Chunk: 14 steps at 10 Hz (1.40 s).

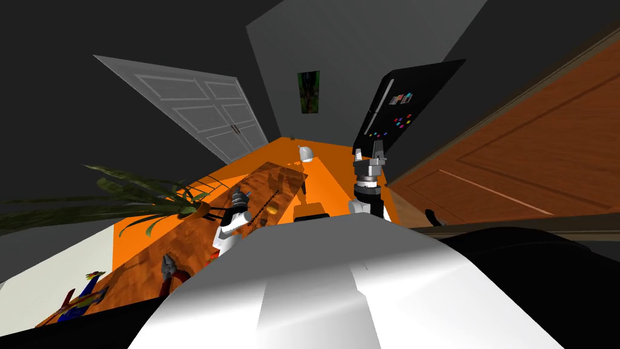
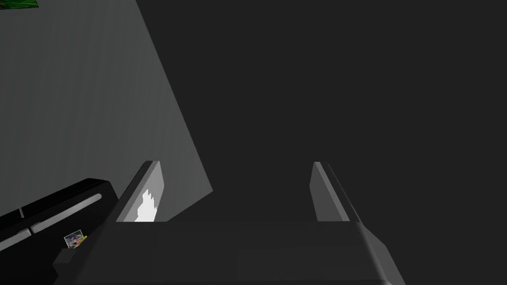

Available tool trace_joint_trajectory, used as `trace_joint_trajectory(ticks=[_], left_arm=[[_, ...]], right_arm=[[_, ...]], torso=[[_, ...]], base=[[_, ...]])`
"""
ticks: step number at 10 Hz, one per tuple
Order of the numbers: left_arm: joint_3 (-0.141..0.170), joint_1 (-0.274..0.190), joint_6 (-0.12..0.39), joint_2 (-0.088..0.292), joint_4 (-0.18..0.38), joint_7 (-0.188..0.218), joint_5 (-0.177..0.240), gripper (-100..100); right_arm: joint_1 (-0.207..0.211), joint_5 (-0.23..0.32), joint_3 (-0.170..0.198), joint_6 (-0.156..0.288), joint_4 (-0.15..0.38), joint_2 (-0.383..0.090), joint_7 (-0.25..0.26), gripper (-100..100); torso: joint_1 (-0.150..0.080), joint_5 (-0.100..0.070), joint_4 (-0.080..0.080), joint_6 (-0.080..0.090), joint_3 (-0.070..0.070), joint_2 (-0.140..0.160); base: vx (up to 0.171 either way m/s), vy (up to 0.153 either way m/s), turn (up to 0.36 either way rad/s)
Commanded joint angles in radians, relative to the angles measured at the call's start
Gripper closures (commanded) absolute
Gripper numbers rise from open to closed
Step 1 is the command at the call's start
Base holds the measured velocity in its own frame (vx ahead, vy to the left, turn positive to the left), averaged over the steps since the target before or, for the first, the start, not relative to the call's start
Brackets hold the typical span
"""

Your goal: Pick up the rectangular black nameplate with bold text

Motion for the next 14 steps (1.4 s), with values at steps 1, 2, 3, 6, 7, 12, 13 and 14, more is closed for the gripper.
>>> trace_joint_trajectory(ticks=[1,2,3,6,7,12,13,14], left_arm=[[0.023,-0.002,0.049,0.014,0.05,0.008,0.033,-100],[0.023,-0.002,0.049,0.014,0.079,0.008,0.033,-100],[0.044,-0.014,0.087,0.028,0.115,0.016,0.06,-100],[0.064,-0.025,0.124,0.042,0.21,0.025,0.089,-100],[0.084,-0.035,0.16,0.057,0.243,0.035,0.118,-100],[0.122,-0.052,0.228,0.085,0.408,0.057,0.176,-100],[0.122,-0.052,0.228,0.085,0.421,0.057,0.176,-100],[0.122,-0.052,0.228,0.085,0.435,0.057,0.176,-100]], right_arm=[[0.0,0.0,0.0,0.0,0.0,0.0,0.0,0],[0.0,0.0,0.0,0.0,0.0,0.0,0.0,0],[0.0,0.0,0.0,0.0,0.0,0.0,0.0,0],[0.0,0.0,0.0,0.0,0.0,0.0,0.0,0],[0.0,0.0,0.0,0.0,0.0,0.0,0.0,0],[0.0,0.0,0.0,0.0,0.0,0.0,0.0,0],[0.0,0.0,0.0,0.0,0.0,0.0,0.0,0],[0.0,0.0,0.0,0.0,0.0,0.0,0.0,0]], torso=[[0.0,0.0,0.0,0.0,0.0,0.0],[0.0,0.0,0.0,0.0,0.0,0.0],[0.0,0.0,0.0,0.0,0.0,0.0],[0.0,0.0,0.0,0.001,0.0,-0.001],[0.0,0.0,0.0,0.0,0.0,-0.001],[0.0,0.0,0.0,0.0,0.0,-0.001],[0.0,0.0,0.0,0.0,0.0,-0.001],[0.0,0.0,0.0,0.0,-0.001,-0.001]], base=[[-0.02,0.028,-0.217],[-0.015,0.029,-0.116],[-0.012,0.03,-0.255],[-0.01,0.032,-0.154],[-0.008,0.032,-0.233],[-0.006,0.025,-0.147],[-0.005,0.033,-0.119],[-0.003,0.014,0.04]])
